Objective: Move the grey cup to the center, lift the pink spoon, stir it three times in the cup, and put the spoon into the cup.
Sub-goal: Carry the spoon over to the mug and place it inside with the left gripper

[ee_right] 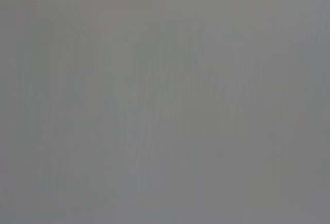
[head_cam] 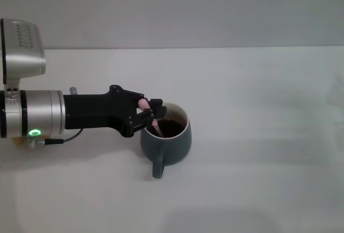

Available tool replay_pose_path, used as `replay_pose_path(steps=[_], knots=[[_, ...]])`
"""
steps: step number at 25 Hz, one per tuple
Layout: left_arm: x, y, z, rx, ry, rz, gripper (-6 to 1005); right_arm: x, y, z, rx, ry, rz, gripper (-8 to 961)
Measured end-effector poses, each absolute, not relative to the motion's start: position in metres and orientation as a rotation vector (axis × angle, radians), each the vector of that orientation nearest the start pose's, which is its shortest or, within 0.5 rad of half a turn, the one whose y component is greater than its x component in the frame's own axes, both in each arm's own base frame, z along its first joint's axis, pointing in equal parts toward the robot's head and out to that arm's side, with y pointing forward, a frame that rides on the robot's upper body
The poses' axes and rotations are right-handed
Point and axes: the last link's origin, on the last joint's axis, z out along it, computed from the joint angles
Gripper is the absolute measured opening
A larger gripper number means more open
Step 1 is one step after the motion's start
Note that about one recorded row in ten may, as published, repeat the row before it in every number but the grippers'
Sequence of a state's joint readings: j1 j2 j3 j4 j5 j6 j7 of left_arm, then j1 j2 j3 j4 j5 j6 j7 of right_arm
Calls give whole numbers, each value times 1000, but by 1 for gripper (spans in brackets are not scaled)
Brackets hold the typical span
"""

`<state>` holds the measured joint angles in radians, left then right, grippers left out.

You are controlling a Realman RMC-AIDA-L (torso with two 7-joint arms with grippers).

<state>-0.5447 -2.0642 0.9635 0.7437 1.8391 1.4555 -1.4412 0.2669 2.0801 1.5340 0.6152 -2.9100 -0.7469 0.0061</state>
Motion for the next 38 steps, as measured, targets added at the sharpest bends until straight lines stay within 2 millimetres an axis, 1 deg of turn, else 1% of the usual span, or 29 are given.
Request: replay_pose_path(steps=[5,12,16,22,25,29,38], knots=[[-221,353,-16,-2780,-467,-693,145,323,359,28,-1514,508,534,4],[-219,362,-28,-2743,-458,-692,145,322,358,29,-1512,506,538,4],[-221,369,-30,-2706,-465,-670,145,321,358,30,-1507,502,544,4],[-227,375,-26,-2668,-468,-620,145,321,358,31,-1507,500,546,4],[-230,375,-23,-2670,-457,-590,145,321,358,31,-1507,501,546,4],[-231,369,-20,-2730,-437,-547,145,320,360,30,-1512,505,543,4],[-227,358,-10,-2798,-417,-547,145,319,361,30,-1515,505,542,5]])
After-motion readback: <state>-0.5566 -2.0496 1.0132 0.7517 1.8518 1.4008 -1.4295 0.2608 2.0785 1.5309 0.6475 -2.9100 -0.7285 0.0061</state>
